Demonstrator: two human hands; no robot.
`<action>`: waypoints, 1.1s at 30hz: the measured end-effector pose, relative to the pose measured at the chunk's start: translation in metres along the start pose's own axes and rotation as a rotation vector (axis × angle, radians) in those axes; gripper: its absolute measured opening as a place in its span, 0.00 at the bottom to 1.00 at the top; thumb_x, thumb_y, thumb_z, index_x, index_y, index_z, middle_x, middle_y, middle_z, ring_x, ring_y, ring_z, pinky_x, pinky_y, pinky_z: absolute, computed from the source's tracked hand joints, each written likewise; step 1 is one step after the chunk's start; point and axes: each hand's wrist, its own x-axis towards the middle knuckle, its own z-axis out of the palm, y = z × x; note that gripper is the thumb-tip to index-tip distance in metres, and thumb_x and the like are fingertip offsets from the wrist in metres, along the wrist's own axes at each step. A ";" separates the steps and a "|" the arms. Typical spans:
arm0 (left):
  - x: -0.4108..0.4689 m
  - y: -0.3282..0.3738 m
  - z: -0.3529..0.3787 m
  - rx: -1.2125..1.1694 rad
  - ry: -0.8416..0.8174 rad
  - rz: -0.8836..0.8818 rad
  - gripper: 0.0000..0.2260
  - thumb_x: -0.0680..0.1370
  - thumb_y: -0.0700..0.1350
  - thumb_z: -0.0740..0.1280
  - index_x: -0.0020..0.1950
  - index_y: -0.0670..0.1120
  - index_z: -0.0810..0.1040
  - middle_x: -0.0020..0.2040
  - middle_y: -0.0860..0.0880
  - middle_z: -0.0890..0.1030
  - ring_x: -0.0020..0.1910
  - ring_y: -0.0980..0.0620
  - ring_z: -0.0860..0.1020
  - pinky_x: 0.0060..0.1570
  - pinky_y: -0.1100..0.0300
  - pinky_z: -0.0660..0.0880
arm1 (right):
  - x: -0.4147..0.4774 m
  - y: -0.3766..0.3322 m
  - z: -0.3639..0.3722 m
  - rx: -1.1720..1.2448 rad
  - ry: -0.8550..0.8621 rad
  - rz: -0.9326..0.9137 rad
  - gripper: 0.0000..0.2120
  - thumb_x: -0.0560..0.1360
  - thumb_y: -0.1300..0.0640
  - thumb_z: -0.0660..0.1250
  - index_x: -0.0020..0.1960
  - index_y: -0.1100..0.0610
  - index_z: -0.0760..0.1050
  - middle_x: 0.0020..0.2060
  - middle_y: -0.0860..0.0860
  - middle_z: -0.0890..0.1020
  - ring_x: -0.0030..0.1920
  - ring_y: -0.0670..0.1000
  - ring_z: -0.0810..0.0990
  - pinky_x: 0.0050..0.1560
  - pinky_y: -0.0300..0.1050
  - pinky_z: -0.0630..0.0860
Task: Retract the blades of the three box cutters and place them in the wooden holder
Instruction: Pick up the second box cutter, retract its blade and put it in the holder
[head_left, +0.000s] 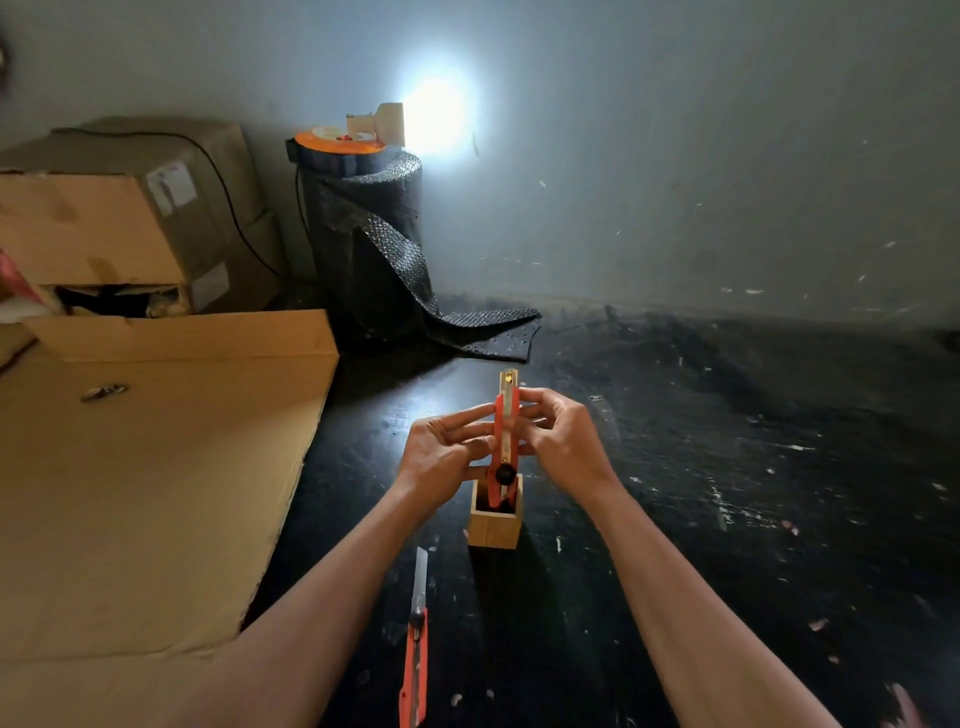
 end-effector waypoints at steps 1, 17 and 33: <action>0.001 -0.004 -0.001 0.009 0.017 0.001 0.17 0.77 0.28 0.69 0.63 0.43 0.82 0.48 0.46 0.89 0.45 0.48 0.89 0.40 0.54 0.86 | 0.003 0.003 0.001 0.005 -0.001 0.012 0.15 0.77 0.55 0.73 0.62 0.56 0.80 0.52 0.53 0.87 0.52 0.54 0.87 0.51 0.59 0.85; 0.035 -0.113 -0.029 0.774 0.058 -0.172 0.39 0.69 0.45 0.83 0.77 0.46 0.71 0.71 0.44 0.78 0.67 0.48 0.78 0.64 0.53 0.77 | 0.024 0.088 0.037 -0.261 0.002 0.217 0.05 0.80 0.57 0.69 0.54 0.56 0.79 0.48 0.50 0.82 0.45 0.47 0.81 0.37 0.35 0.73; 0.042 -0.141 -0.031 0.577 0.092 -0.213 0.28 0.72 0.38 0.78 0.72 0.49 0.78 0.66 0.47 0.83 0.63 0.50 0.82 0.62 0.55 0.77 | 0.022 0.126 0.069 -0.375 -0.022 0.310 0.07 0.80 0.59 0.67 0.55 0.56 0.82 0.50 0.54 0.87 0.52 0.54 0.85 0.53 0.50 0.81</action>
